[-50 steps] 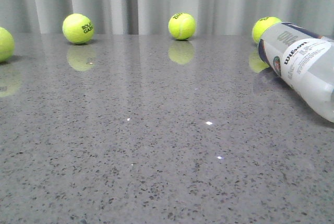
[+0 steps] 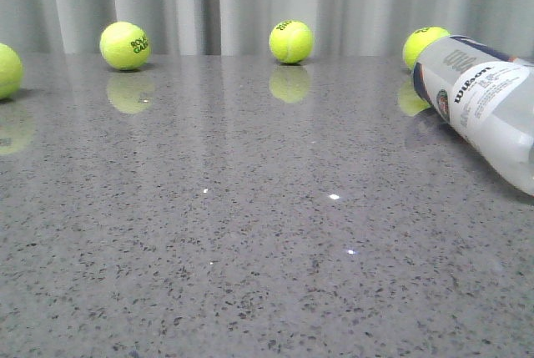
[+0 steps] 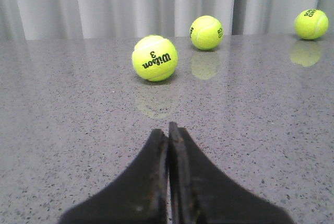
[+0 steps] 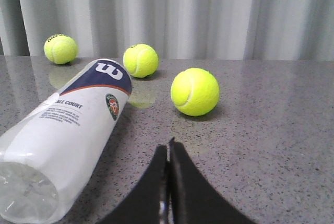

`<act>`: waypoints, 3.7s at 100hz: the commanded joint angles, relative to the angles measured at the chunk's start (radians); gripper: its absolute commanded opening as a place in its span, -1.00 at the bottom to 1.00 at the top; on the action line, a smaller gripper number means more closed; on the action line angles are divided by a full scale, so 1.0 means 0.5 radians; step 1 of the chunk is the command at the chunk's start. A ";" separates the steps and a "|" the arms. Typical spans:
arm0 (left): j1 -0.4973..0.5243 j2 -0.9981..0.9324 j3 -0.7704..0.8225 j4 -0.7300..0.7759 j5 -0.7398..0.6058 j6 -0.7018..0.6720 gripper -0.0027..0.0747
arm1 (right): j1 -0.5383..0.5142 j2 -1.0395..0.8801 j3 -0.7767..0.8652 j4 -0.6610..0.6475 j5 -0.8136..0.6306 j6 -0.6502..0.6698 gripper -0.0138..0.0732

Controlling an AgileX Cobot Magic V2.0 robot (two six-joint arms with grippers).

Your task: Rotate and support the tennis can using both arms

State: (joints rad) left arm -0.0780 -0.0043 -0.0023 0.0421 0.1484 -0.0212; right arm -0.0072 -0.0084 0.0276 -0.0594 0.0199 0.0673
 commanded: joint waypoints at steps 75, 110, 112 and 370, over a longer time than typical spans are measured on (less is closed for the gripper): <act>0.002 -0.077 0.094 -0.014 -0.157 -0.006 -0.99 | -0.006 -0.049 -0.041 -0.014 -0.193 -0.002 -0.81; 0.002 -0.077 0.094 -0.014 -0.157 -0.006 -0.99 | -0.006 -0.018 -0.378 -0.014 0.405 -0.022 -0.81; 0.002 -0.077 0.094 -0.014 -0.157 -0.006 -0.99 | -0.006 -0.005 -0.411 -0.014 0.446 -0.027 -0.81; 0.006 -0.077 0.094 -0.014 -0.157 -0.006 -0.99 | 0.218 3.218 -2.899 0.989 2.195 -0.475 -0.38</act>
State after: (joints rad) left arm -0.0780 -0.0043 -0.0023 0.0421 0.1484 -0.0212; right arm 0.0642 1.6388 -1.3406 0.4011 1.1062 -0.0684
